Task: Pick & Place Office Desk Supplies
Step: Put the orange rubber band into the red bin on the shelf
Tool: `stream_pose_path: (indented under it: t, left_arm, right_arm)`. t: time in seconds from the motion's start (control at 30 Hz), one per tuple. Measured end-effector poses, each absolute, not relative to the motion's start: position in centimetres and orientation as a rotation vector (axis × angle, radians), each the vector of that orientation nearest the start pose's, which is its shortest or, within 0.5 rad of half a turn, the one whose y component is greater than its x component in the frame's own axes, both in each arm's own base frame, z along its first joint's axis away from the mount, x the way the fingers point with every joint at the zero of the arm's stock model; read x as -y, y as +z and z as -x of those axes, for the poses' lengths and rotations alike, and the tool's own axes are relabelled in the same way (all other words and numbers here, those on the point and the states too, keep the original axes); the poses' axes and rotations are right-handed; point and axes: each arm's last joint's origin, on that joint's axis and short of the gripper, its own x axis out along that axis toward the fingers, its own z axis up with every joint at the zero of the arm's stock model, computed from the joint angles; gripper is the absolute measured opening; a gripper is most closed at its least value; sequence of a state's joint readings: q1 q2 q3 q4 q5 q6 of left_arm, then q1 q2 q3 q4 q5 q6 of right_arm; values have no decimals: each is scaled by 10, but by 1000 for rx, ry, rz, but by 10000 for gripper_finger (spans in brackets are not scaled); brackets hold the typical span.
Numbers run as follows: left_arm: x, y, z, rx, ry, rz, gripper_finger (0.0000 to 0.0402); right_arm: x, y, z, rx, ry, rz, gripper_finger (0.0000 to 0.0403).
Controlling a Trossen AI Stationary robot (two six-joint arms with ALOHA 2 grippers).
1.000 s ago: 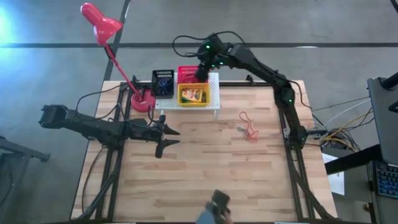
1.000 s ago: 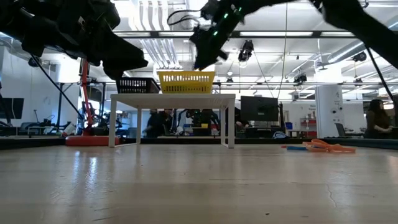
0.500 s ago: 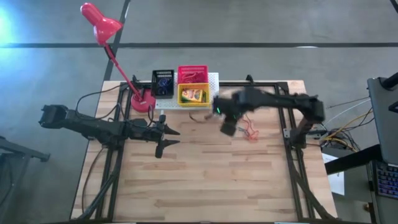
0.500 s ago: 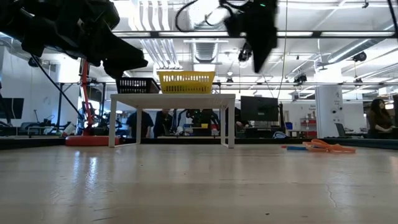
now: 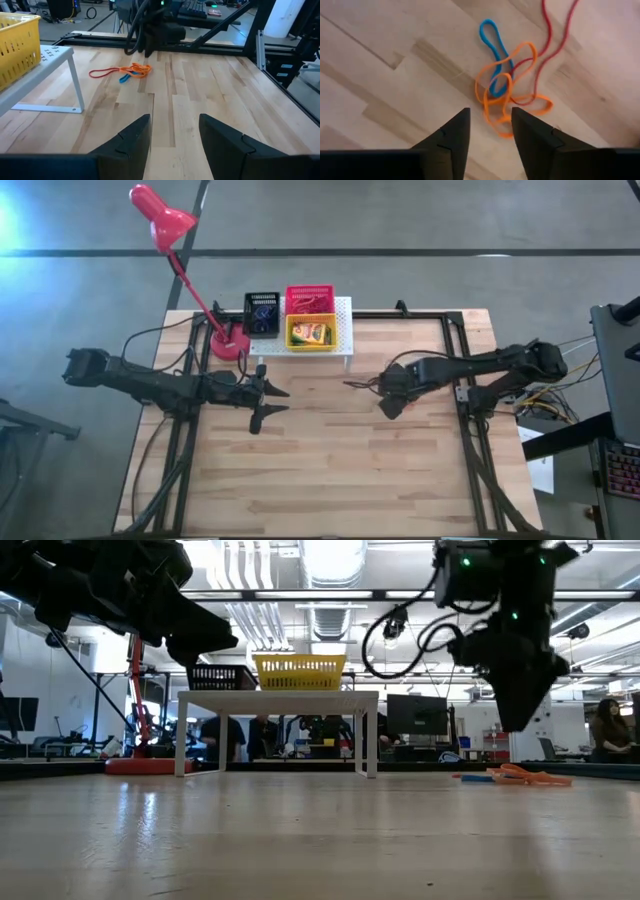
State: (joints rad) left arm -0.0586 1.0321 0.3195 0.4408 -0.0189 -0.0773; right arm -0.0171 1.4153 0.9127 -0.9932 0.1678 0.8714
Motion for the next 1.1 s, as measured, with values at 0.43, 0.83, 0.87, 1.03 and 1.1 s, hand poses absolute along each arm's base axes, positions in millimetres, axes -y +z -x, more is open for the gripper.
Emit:
stream_pose_path:
  t: [0.43,0.83,0.87,1.03,1.1]
  left_arm:
    - [11,190,-202,-265,-13,89,173]
    - [11,192,-203,-249,-2,100,173]
    - [11,192,-203,-248,-2,101,173]
    - [11,193,-203,-237,-3,101,173]
    - [11,193,-203,-237,-3,101,173]
  right_arm:
    - [18,148,-204,-1276,-828,-539,142]
    - [17,150,-210,-1225,-722,-538,14]
    - [16,154,-210,-1220,-705,-548,13]
    - [13,180,-217,-1169,-576,-645,13]
    - [11,193,-220,-1144,-493,-698,13]
